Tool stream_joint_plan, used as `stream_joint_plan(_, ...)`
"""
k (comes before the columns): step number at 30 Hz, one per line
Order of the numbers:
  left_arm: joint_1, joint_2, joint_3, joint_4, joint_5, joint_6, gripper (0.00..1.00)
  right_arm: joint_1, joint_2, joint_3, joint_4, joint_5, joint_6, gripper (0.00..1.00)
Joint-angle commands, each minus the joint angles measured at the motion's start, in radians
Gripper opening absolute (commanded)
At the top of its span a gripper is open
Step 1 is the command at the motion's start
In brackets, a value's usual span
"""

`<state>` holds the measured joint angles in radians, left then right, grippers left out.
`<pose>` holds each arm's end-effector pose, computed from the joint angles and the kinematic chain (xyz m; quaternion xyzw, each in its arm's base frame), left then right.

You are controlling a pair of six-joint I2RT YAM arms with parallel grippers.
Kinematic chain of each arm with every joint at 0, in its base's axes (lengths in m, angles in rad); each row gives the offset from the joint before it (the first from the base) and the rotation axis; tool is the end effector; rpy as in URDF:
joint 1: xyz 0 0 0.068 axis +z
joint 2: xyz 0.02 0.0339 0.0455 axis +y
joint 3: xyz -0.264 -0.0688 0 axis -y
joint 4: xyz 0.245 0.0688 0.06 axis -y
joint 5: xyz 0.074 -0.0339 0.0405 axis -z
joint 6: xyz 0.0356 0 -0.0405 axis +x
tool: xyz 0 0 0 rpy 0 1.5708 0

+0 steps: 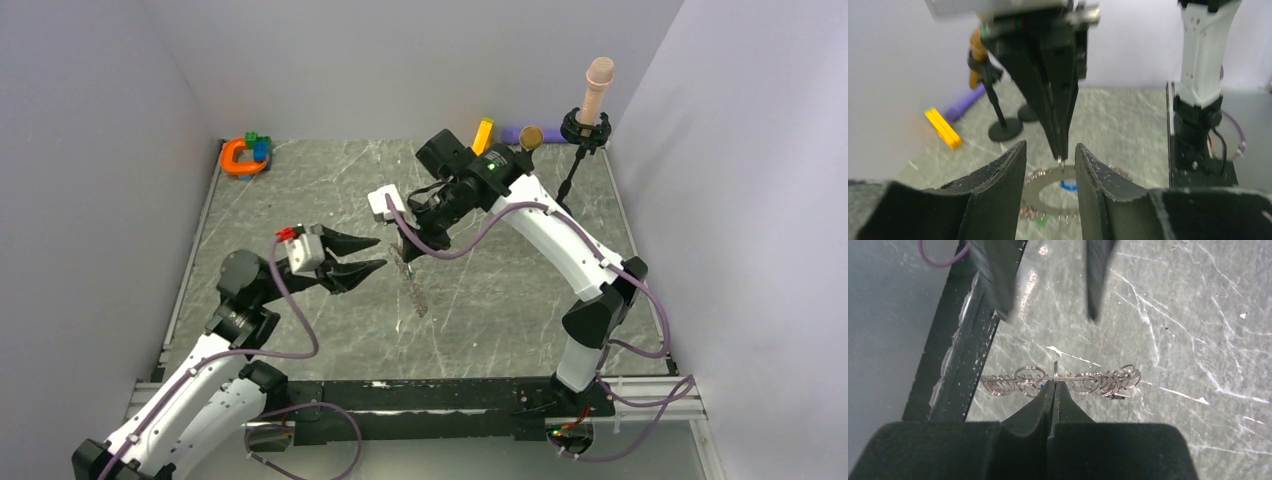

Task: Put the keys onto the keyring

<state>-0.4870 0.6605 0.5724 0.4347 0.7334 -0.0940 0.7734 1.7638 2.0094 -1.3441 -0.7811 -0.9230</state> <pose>0.1261 -0.0937 0.3478 0.3925 0.4688 -0.4162 0.6730 0.2250 0.2547 0.4020 -0.7333 0.5278 0.3529 0.2434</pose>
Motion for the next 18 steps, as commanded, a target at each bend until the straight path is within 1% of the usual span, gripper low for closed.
stream_joint_plan(1, -0.017, 0.055, 0.025, -0.234, 0.06, 0.14, 0.45, 0.038, -0.008, 0.028, -0.015, 0.07, -0.062, 0.0)
stream_joint_plan(6, -0.068, 0.098, 0.047, -0.254, 0.022, 0.188, 0.45, 0.037, 0.004, 0.038, 0.001, 0.062, -0.032, 0.0)
stream_joint_plan(12, -0.096, 0.094, 0.028, -0.2, 0.002, 0.171, 0.44, 0.037, 0.007, 0.025, 0.008, 0.041, -0.009, 0.0)
stream_joint_plan(15, -0.105, 0.098, 0.023, -0.184, -0.008, 0.162, 0.42, 0.036, 0.006, 0.023, 0.01, 0.032, -0.003, 0.0)
stream_joint_plan(18, -0.12, 0.111, 0.031, -0.184, -0.015, 0.162, 0.36, 0.037, 0.007, 0.022, 0.008, 0.022, 0.001, 0.0)
